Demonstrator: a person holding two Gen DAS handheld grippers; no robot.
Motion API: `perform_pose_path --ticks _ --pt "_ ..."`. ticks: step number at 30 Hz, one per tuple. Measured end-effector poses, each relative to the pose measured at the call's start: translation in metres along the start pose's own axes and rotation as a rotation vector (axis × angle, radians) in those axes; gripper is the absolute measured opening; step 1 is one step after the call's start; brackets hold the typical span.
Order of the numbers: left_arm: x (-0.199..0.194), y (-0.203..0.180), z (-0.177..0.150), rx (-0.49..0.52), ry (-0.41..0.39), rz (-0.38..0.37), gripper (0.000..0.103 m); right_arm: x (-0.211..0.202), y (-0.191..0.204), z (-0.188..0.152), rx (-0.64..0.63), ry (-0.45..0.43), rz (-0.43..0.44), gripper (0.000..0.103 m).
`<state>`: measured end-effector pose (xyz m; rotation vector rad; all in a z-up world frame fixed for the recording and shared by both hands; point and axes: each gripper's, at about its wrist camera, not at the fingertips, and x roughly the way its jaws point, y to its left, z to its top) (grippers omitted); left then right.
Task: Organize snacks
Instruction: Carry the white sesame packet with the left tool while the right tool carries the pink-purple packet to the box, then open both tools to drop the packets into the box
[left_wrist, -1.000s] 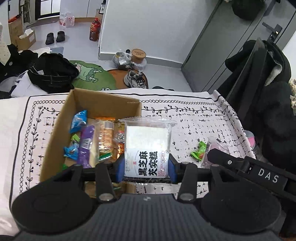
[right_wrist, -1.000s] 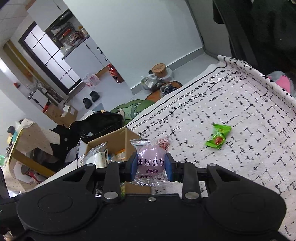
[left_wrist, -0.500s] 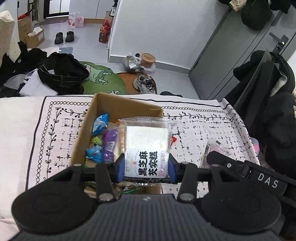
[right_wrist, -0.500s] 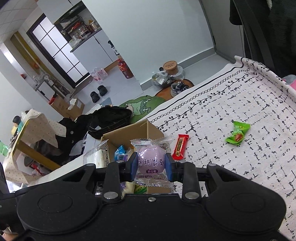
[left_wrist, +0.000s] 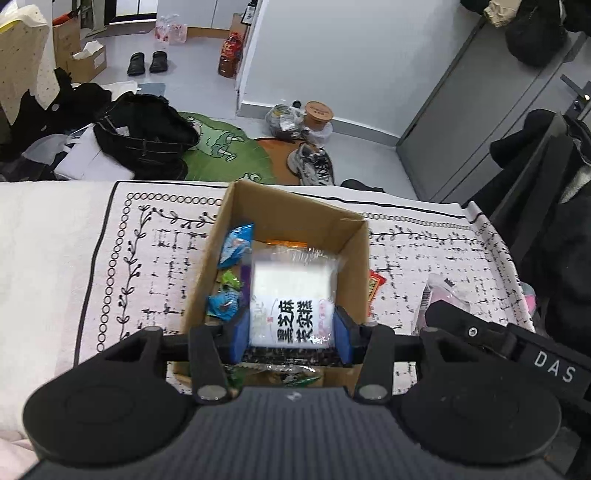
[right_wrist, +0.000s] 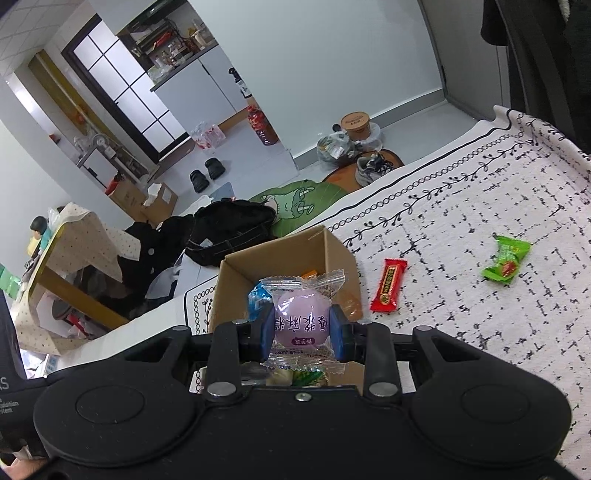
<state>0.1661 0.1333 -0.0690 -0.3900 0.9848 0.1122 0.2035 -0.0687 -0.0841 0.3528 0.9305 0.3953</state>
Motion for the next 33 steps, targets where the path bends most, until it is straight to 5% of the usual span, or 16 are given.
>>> perform_pose_path --ticks 8,14,19,33 --pt "-0.001 0.017 0.006 -0.023 0.006 0.047 0.051 0.010 0.012 0.001 0.015 0.021 0.036 0.030" --pt "-0.006 0.019 0.007 -0.011 -0.002 0.065 0.059 0.003 0.009 0.006 0.047 -0.011 0.049 0.048" --pt "-0.006 0.012 0.005 0.002 -0.016 0.081 0.076 -0.004 -0.006 0.009 0.064 -0.012 0.013 0.051" --pt "0.003 -0.032 -0.005 0.060 0.023 0.073 0.084 -0.030 -0.063 0.009 0.101 -0.014 -0.057 0.061"
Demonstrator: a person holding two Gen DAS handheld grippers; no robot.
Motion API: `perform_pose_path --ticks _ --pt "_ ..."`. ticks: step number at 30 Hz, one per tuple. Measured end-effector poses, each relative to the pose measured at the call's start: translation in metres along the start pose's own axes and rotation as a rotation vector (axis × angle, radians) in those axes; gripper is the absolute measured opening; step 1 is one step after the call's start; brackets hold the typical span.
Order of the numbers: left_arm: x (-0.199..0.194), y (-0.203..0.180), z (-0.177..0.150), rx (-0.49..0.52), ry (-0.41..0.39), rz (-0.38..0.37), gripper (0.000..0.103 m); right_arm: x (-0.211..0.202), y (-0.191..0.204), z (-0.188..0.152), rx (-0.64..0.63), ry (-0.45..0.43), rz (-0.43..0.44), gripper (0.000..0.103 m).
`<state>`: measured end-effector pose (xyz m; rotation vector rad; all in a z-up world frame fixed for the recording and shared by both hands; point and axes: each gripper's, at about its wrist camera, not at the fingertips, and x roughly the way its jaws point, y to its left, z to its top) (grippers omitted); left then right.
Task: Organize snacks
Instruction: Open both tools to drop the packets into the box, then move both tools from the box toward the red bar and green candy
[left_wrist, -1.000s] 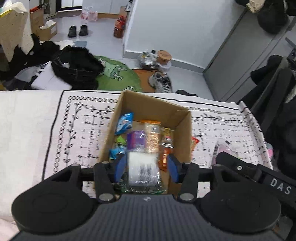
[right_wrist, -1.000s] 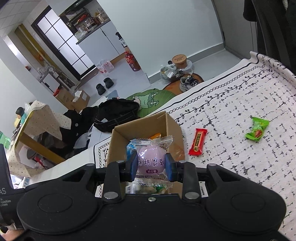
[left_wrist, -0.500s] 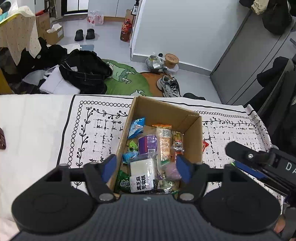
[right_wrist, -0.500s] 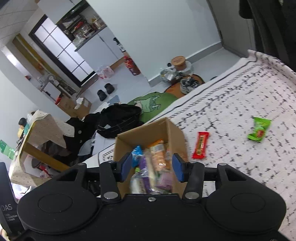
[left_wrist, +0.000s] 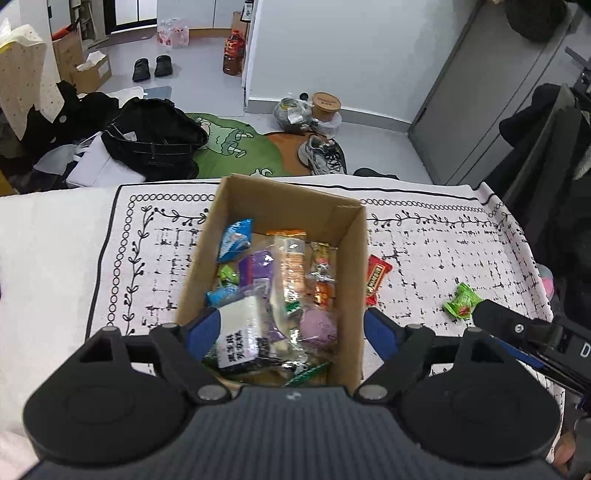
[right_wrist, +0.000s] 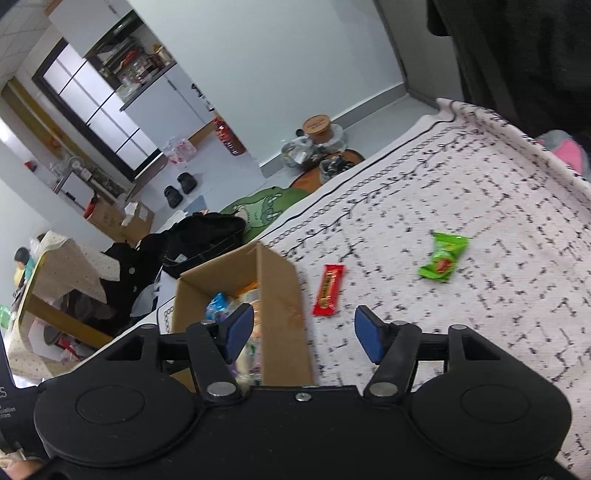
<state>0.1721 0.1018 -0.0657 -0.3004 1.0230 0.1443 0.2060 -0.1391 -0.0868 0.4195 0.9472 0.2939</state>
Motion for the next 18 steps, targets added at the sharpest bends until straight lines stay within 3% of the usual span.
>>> perform_pose_path --ticks 5,11,18 --pt "0.001 -0.016 -0.002 0.012 -0.012 -0.002 0.094 -0.008 -0.019 0.005 0.009 -0.012 -0.012 0.067" --pt "-0.002 -0.038 -0.003 0.037 -0.034 -0.034 0.103 -0.017 -0.040 0.010 0.031 -0.024 -0.004 0.081" --pt "0.001 -0.056 -0.004 0.047 -0.045 -0.059 0.103 -0.022 -0.063 0.017 0.041 -0.020 -0.007 0.087"
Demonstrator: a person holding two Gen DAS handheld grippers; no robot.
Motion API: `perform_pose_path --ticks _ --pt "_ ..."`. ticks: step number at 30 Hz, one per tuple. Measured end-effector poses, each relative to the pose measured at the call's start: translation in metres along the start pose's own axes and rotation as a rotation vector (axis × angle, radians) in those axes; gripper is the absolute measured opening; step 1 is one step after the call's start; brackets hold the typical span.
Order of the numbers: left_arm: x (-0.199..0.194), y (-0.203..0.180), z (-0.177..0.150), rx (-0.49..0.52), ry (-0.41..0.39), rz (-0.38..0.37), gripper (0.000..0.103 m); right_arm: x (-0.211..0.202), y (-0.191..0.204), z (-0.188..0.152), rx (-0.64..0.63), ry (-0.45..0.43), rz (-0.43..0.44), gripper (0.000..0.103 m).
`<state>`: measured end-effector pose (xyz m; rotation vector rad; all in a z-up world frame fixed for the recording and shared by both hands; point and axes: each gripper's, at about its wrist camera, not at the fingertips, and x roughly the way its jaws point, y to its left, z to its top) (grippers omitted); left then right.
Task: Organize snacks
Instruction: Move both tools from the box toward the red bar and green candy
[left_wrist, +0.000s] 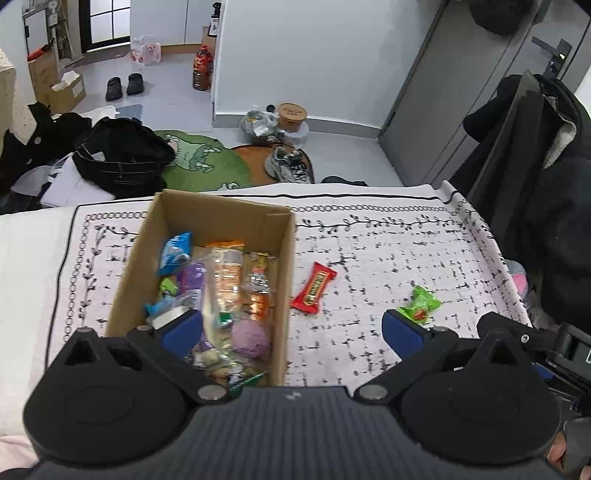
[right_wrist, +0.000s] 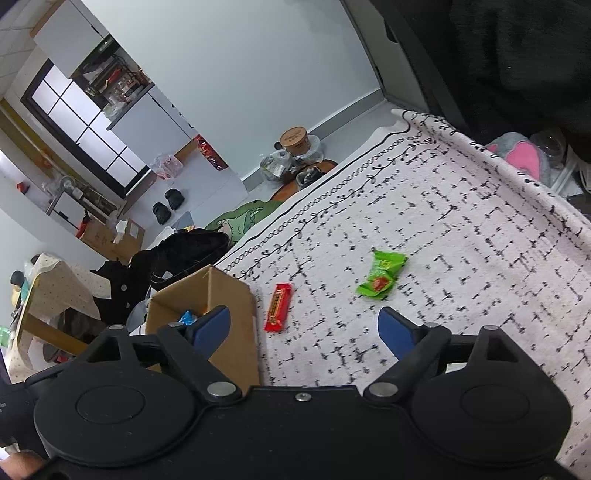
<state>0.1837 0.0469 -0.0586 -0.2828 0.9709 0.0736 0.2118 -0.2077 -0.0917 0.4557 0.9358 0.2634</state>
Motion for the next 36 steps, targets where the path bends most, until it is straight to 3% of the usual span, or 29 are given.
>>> perform_pose_path --ticks 14,19,21,32,36 --pt "0.012 -0.033 0.002 -0.001 -0.017 0.000 0.103 0.006 -0.041 0.022 0.012 -0.009 -0.019 0.086" --pt "0.021 -0.047 0.003 0.044 -0.039 -0.020 0.100 0.024 -0.064 0.019 0.139 0.026 -0.002 0.067" --pt "0.027 -0.052 0.004 0.057 -0.046 -0.029 0.100 0.028 -0.067 0.019 0.152 0.023 -0.003 0.066" --pt "0.074 -0.065 0.009 0.092 0.008 -0.017 0.068 0.056 -0.074 0.027 0.186 0.053 -0.023 0.063" --pt "0.094 -0.069 0.011 0.107 0.033 -0.003 0.061 0.066 -0.077 0.028 0.197 0.073 -0.039 0.062"
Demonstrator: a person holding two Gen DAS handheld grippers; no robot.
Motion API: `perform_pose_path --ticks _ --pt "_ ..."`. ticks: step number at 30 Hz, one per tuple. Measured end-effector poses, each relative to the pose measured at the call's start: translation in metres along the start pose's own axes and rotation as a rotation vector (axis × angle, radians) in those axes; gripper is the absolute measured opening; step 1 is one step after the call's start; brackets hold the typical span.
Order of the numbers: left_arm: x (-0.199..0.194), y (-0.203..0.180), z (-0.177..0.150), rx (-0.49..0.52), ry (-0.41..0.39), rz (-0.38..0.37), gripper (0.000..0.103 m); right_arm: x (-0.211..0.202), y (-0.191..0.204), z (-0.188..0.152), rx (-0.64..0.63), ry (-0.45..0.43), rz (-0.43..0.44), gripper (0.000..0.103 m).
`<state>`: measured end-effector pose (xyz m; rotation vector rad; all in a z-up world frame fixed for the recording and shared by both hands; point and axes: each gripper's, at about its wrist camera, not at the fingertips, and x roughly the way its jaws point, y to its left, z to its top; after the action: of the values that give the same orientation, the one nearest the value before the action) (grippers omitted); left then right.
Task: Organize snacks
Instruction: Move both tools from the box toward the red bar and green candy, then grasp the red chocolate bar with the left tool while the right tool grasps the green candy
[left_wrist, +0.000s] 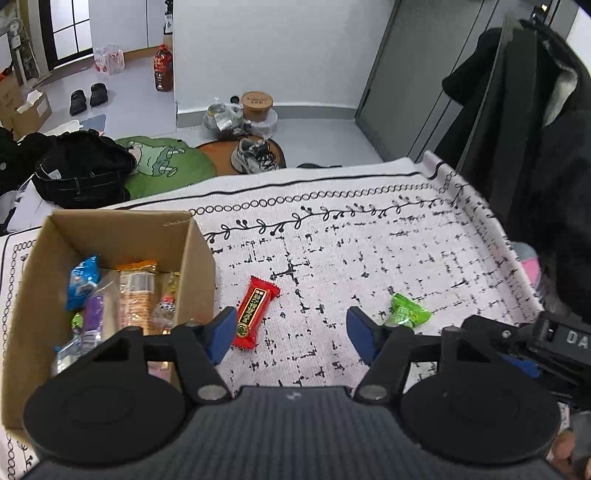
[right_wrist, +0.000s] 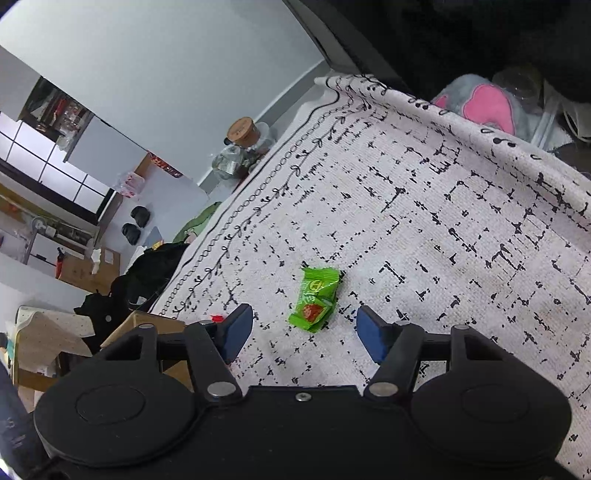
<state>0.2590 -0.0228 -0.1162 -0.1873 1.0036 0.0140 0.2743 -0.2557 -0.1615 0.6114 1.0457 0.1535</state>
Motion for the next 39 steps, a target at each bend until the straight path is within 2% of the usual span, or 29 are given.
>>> perform_pose_path --ticks 2,8,16,21,27,32,34,36,38,39 --pt "0.011 -0.001 0.002 0.007 0.019 0.002 0.056 0.005 -0.001 0.001 0.003 0.008 -0.011 0.062" --pt "0.042 -0.005 0.005 0.012 0.052 0.037 0.049 0.023 -0.002 0.008 0.026 0.026 -0.019 0.059" --pt "0.072 -0.005 0.006 0.026 0.089 0.093 0.046 0.045 -0.004 0.012 0.040 0.054 -0.040 0.058" --pt "0.083 -0.004 0.006 0.023 0.108 0.106 0.043 0.057 -0.004 0.015 0.050 0.071 -0.041 0.058" --pt "0.091 0.001 0.010 0.044 0.116 0.159 0.043 0.067 -0.003 0.016 0.051 0.085 -0.055 0.058" --pt "0.098 0.006 0.005 0.032 0.149 0.154 0.043 0.074 0.002 0.017 0.038 0.085 -0.059 0.058" --pt "0.099 0.008 0.003 0.019 0.145 0.149 0.042 0.076 0.002 0.015 0.029 0.089 -0.063 0.053" --pt "0.099 0.010 0.002 0.001 0.146 0.137 0.038 0.080 0.001 0.015 0.030 0.094 -0.073 0.051" --pt "0.098 0.009 0.002 -0.003 0.145 0.132 0.022 0.084 0.002 0.014 0.025 0.099 -0.080 0.048" --pt "0.097 0.008 0.002 -0.003 0.148 0.130 0.020 0.087 0.003 0.013 0.020 0.102 -0.082 0.043"
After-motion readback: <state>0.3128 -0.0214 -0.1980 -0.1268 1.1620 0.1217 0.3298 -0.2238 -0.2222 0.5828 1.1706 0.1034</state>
